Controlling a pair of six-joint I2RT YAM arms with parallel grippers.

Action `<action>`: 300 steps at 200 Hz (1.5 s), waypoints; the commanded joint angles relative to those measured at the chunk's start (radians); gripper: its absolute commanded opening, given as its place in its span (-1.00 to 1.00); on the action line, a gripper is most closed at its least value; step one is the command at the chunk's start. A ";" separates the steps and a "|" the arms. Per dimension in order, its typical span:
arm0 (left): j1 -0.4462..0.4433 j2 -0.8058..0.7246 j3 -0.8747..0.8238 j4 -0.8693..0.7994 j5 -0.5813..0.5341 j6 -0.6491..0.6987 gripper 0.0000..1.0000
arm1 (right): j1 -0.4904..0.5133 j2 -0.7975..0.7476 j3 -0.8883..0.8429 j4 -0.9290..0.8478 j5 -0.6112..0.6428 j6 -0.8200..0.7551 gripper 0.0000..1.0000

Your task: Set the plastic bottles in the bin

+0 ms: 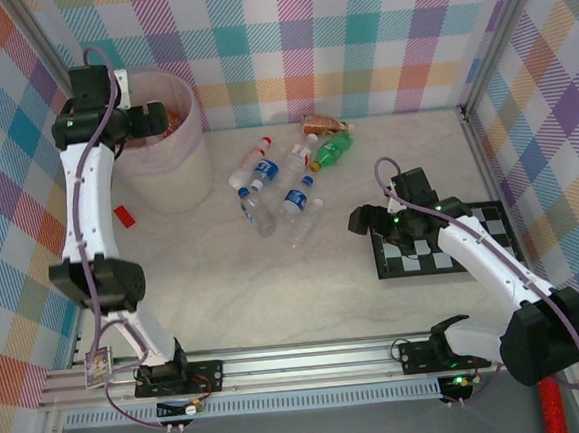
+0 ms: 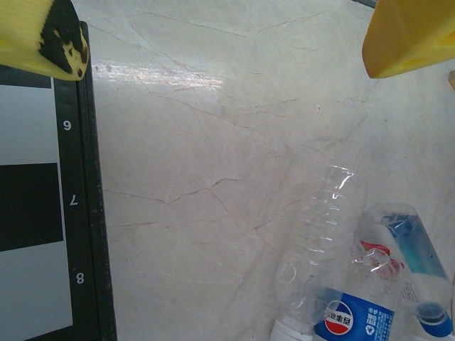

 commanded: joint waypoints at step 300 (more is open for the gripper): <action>-0.783 0.179 -0.526 0.140 0.041 -0.301 0.68 | -0.003 -0.093 -0.142 0.106 0.080 0.135 0.98</action>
